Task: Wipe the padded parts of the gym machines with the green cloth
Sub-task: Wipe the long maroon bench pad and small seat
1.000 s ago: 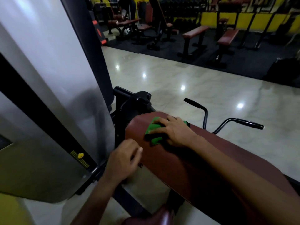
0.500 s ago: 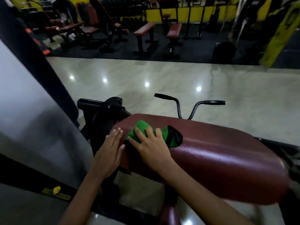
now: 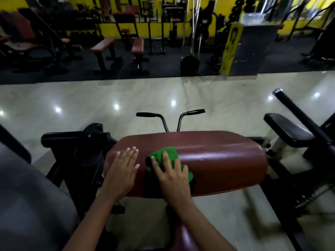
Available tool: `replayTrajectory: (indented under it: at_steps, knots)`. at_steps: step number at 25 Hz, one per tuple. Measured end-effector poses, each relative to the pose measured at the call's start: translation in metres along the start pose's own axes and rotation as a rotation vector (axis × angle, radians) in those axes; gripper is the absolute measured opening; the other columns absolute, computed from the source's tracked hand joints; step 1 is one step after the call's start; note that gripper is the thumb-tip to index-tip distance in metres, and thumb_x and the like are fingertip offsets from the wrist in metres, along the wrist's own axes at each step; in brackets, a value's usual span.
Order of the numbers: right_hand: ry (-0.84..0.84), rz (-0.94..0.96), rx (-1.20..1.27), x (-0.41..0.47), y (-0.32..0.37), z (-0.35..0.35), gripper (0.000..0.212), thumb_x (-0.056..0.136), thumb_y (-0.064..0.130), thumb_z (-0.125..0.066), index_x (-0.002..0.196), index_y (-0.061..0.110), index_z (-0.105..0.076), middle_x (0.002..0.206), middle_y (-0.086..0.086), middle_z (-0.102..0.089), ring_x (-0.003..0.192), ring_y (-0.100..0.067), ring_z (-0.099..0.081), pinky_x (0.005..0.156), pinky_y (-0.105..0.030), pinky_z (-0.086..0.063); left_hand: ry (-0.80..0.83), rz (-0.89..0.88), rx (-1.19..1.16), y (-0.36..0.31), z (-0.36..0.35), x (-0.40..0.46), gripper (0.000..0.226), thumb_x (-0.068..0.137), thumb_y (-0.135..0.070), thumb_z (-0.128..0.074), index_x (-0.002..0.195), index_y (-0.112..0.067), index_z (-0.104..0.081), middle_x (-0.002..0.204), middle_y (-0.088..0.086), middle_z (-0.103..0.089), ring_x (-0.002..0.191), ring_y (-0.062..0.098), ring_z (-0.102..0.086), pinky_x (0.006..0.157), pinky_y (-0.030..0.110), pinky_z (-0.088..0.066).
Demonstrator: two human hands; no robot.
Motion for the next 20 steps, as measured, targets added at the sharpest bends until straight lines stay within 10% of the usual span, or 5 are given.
replayTrajectory:
  at_steps: [7, 12, 17, 20]
  knots:
    - [-0.017, -0.511, -0.038, 0.0, -0.128, 0.01, 0.064, 0.047, 0.015, -0.081, 0.11, 0.023, -0.071, 0.116, -0.017, -0.063, 0.08, -0.039, -0.059, 0.06, -0.039, -0.047, -0.013, 0.011, 0.023, -0.011, 0.002, 0.004, 0.07, 0.102, -0.043, -0.009, 0.129, 0.004, -0.053, 0.129, 0.02, -0.057, 0.12, 0.036, -0.054, 0.109, 0.04, -0.02]
    - [0.019, -0.165, -0.041, 0.0, -0.118, 0.008, 0.062, 0.056, 0.018, -0.079, 0.116, 0.027, -0.067, 0.118, -0.013, -0.063, 0.082, -0.037, -0.06, 0.059, -0.039, -0.048, -0.021, -0.091, -0.009, -0.067, -0.008, 0.031, 0.069, 0.102, -0.041, -0.009, 0.128, 0.003, -0.054, 0.128, 0.018, -0.059, 0.12, 0.032, -0.055, 0.109, 0.041, -0.022]
    - [-0.065, -0.563, -0.05, -0.022, -0.215, 0.013, 0.061, 0.051, 0.017, -0.084, 0.11, 0.024, -0.07, 0.115, -0.015, -0.064, 0.077, -0.038, -0.059, 0.057, -0.039, -0.046, 0.004, -0.095, -0.016, -0.073, -0.014, 0.034, 0.067, 0.102, -0.043, -0.011, 0.132, 0.001, -0.051, 0.13, 0.017, -0.057, 0.123, 0.03, -0.051, 0.112, 0.036, -0.017]
    - [-0.091, -0.416, -0.081, -0.021, -0.196, 0.008, 0.061, 0.055, 0.016, -0.079, 0.114, 0.025, -0.069, 0.117, -0.015, -0.063, 0.08, -0.037, -0.06, 0.059, -0.037, -0.045, 0.007, -0.072, 0.002, -0.078, -0.015, 0.038, 0.069, 0.102, -0.042, -0.01, 0.128, 0.004, -0.055, 0.126, 0.02, -0.059, 0.118, 0.033, -0.053, 0.107, 0.041, -0.024]
Point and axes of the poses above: each hand's wrist, its own x-axis towards the middle knuckle, its own z-axis out of the back of the hand, y = z × x, the point moved 7 cm from there along x, towards the middle knuckle
